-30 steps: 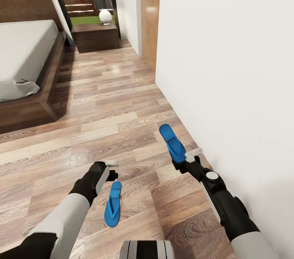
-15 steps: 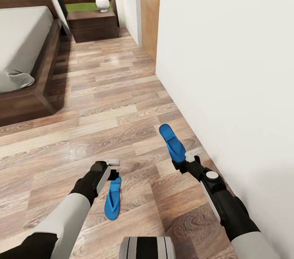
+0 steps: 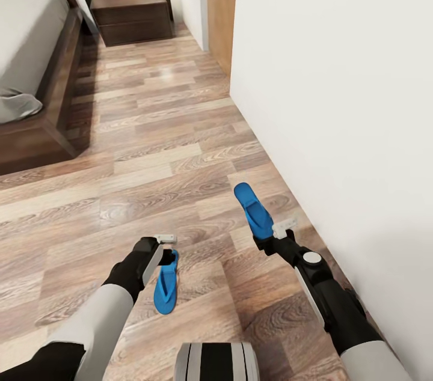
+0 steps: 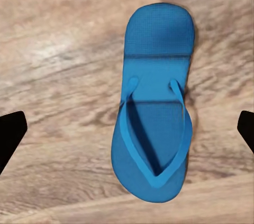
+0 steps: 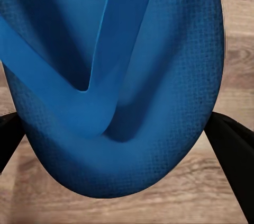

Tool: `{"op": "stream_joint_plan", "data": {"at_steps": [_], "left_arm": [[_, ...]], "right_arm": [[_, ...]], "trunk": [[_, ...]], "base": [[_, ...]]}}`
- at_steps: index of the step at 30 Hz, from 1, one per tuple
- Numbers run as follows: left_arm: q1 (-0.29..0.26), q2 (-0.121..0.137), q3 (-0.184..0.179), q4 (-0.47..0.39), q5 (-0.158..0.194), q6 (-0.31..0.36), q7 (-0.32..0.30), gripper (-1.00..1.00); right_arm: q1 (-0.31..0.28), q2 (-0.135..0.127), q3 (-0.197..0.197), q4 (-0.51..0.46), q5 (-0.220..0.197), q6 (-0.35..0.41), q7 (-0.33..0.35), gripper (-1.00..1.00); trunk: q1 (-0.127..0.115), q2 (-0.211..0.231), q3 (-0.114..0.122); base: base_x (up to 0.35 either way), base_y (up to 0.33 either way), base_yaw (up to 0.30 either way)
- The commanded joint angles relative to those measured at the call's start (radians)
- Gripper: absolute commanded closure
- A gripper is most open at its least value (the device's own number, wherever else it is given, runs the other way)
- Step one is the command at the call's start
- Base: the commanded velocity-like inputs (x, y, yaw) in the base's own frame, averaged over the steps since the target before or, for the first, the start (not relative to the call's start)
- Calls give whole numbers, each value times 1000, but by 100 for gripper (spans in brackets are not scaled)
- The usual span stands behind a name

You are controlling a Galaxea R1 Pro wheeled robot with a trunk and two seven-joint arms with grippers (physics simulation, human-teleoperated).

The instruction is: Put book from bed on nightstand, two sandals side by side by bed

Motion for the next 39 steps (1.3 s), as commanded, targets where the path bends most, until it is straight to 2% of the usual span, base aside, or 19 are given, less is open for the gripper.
{"op": "stream_joint_plan", "data": {"at_steps": [1, 10, 14, 17, 30, 34, 39], "left_arm": [[0, 0, -3, -1, 8, 4, 6, -100], [0, 0, -2, -1, 9, 3, 5, -100], [0, 0, -2, 1, 8, -61, 5, -100], [0, 0, -2, 2, 8, -83, 5, -100], [0, -2, -3, 2, 7, -95, 5, -100], [0, -7, -46, 1, 8, -95, 6, -100], [0, -7, -70, 0, 9, -95, 7, -100]], "right_arm": [[0, -1, 0, -2, 10, 5, 5, 100], [0, -1, -1, -3, 8, 4, 8, 100], [0, -1, -4, -3, 8, 6, 8, 100], [0, -1, -4, -3, 8, 6, 8, 100], [0, -1, -1, -3, 8, 5, 8, 100], [0, -1, -1, -3, 8, 5, 8, 100], [0, -1, 0, -3, 8, 5, 8, 100]], "trunk": [[0, -1, -5], [4, -3, -39], [6, -4, -55], [7, -4, -67], [13, -7, -117], [15, -8, -128], [15, -8, -128]], "base": [[0, 0, 0], [0, 0, 0], [0, 0, 0], [0, 0, 0], [0, 0, 0], [0, 0, 0], [0, 0, 0]]}}
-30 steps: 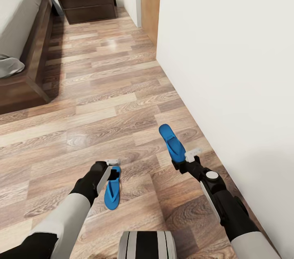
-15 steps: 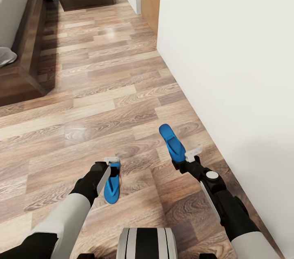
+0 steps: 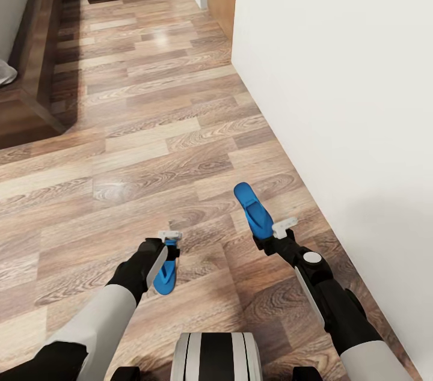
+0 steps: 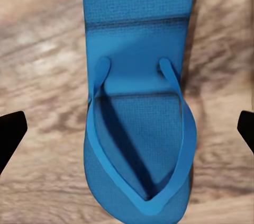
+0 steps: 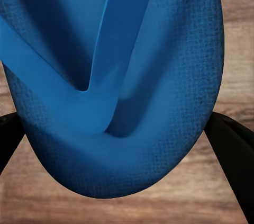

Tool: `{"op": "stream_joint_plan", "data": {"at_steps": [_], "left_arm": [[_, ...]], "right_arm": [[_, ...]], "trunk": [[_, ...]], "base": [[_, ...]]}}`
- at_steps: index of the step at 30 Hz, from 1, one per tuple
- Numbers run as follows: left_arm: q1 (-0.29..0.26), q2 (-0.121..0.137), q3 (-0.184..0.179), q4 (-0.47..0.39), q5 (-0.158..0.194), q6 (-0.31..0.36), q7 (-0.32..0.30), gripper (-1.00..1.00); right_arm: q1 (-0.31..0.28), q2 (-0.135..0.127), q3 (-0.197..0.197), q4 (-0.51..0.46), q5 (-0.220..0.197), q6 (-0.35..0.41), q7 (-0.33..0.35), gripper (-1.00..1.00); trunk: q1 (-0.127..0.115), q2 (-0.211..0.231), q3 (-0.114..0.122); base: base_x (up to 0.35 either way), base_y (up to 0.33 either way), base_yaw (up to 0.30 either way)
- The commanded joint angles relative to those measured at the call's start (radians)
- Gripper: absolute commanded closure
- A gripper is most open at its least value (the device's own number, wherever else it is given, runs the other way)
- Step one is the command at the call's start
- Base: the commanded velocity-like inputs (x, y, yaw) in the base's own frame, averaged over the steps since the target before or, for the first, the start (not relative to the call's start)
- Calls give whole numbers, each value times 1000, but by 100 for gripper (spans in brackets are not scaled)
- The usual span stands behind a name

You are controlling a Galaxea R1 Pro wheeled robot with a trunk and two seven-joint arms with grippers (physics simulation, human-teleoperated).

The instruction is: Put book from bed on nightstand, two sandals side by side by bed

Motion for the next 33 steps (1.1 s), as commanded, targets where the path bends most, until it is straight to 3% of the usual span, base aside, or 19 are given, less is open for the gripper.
{"op": "stream_joint_plan", "data": {"at_steps": [1, 7, 14, 21, 29, 33], "left_arm": [[0, 1, -6, -1, 8, 4, 7, -100], [0, 0, -9, -1, 9, 4, 6, -100], [0, 1, -9, -1, 10, 4, 7, -100], [0, 1, -9, -1, 10, 4, 7, -100], [0, 1, -9, -1, 10, 4, 7, -100], [0, 1, -9, -1, 10, 4, 7, -100]], "right_arm": [[0, -1, 1, -2, 11, 5, 5, 100], [0, -1, 1, -2, 10, 4, 5, 100], [5, -1, -5, -111, 10, 7, 10, 100], [6, -1, -5, -120, 10, 8, 10, 100], [6, -1, -5, -119, 10, 8, 10, 100], [6, -1, -5, -119, 10, 8, 10, 100]], "trunk": [[0, 0, -1], [1, -1, -12], [4, -3, -39], [7, -4, -66], [7, -4, -66], [9, -5, -82]], "base": [[0, 0, 0], [0, 0, 0], [0, 0, 0], [0, 0, 0], [0, 0, 0], [0, 0, 0]]}}
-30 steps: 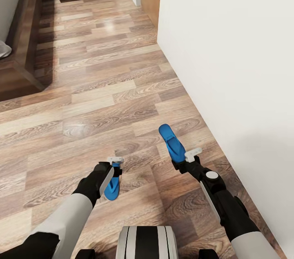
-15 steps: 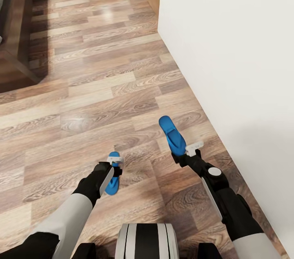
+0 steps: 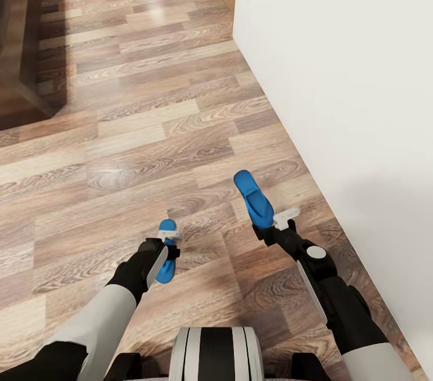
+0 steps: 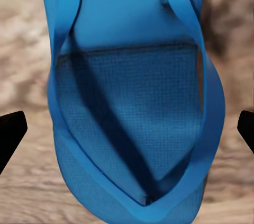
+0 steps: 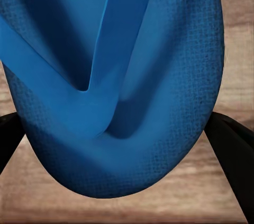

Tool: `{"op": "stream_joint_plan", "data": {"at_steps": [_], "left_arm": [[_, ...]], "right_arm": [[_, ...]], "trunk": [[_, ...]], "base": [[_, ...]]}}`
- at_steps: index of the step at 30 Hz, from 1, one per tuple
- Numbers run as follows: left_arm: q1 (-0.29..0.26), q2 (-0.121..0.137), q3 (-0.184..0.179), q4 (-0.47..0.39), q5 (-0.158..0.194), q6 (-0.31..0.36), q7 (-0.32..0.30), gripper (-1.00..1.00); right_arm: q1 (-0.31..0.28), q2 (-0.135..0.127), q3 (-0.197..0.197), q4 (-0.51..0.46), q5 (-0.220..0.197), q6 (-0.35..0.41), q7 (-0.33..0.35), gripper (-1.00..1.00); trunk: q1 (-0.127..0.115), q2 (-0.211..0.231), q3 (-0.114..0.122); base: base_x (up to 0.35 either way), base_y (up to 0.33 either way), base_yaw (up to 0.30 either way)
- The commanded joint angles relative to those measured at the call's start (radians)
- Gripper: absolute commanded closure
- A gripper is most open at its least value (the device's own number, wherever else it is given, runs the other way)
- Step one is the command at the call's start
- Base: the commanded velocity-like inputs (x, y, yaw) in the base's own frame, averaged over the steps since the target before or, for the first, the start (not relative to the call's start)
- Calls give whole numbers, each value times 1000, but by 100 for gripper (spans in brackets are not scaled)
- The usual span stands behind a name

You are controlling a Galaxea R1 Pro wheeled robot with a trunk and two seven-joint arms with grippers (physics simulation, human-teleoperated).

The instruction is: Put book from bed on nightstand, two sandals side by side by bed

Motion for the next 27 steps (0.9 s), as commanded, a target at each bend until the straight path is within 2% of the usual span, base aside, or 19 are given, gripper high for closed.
{"op": "stream_joint_plan", "data": {"at_steps": [1, 6, 13, 23, 27], "left_arm": [[0, 1, -4, -1, 8, 4, 7, -100], [0, 2, -4, -1, 8, 4, 7, -100], [0, 1, -4, -1, 8, 4, 7, -100], [0, 1, -4, -2, 8, 4, 6, -100], [0, 1, -4, -3, 8, 4, 7, -100]], "right_arm": [[0, 0, 0, -2, 10, 5, 5, 100], [0, 0, 0, 0, 10, 5, 5, 100], [0, 0, 0, 0, 10, 5, 4, 100], [0, 0, 0, 0, 10, 5, 4, 100], [0, -1, 0, 1, 10, 5, 4, 100]], "trunk": [[0, -1, -5], [2, -2, -24], [2, -2, -24], [7, -4, -63], [7, -4, -63]], "base": [[0, 0, 0], [0, 0, 0], [0, 0, 0], [0, 0, 0], [0, 0, 0]]}}
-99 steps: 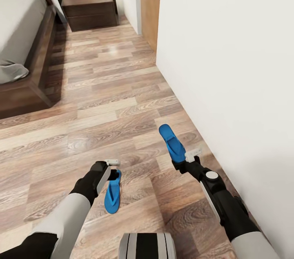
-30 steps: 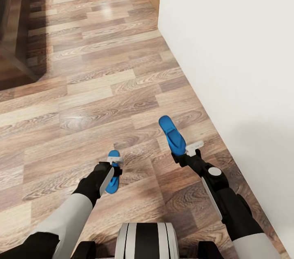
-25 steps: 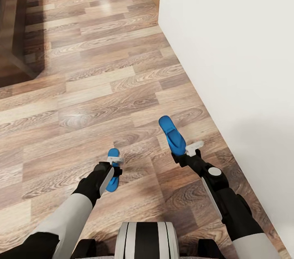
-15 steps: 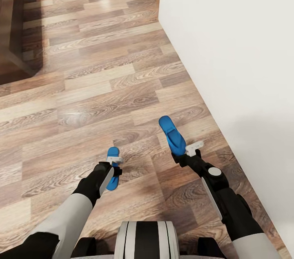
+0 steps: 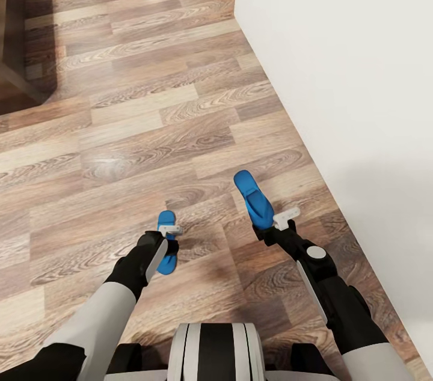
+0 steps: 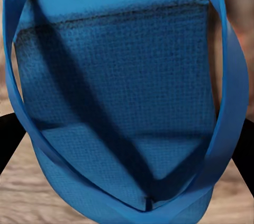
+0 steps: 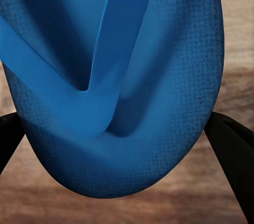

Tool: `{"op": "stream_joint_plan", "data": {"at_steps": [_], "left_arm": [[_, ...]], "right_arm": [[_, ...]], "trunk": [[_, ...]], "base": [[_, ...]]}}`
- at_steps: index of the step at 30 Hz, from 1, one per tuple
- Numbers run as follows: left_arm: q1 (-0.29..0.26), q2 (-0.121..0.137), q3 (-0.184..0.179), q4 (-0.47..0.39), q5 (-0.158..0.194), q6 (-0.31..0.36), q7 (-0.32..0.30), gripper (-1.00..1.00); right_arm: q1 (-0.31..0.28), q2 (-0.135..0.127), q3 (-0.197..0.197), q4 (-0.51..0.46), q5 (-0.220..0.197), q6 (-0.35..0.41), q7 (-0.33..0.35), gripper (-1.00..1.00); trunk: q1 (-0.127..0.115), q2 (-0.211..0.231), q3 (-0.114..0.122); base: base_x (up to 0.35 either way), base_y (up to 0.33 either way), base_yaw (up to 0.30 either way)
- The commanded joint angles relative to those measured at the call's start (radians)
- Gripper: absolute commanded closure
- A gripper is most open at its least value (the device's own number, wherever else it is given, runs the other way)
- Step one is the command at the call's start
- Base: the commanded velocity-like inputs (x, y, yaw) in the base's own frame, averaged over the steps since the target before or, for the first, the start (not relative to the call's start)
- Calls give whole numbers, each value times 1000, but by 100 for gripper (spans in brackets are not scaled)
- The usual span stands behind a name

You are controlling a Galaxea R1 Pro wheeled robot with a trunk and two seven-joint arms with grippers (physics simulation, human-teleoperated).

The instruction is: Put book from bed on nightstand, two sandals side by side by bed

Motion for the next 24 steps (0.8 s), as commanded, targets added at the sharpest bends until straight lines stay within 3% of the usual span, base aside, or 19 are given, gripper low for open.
{"op": "stream_joint_plan", "data": {"at_steps": [1, 2, 12, 24], "left_arm": [[0, 2, -3, 86, -22, -89, 17, -100], [0, 2, -3, 86, -22, -89, 17, 100], [0, 2, -3, 80, -20, -89, 20, 100], [0, 4, -1, 70, -19, -88, 21, 100]], "right_arm": [[0, 0, 0, -1, 11, 5, 5, 100], [0, 0, 0, -1, 11, 5, 5, 100], [0, -1, 0, 0, 11, 5, 5, 100], [0, 0, 0, 4, 11, 5, 5, 100]], "trunk": [[0, 0, -1], [0, 0, -1], [0, 0, -1], [-5, 3, 46]], "base": [[0, 0, 0], [0, 0, 0], [0, 0, 0], [0, 0, 0]]}}
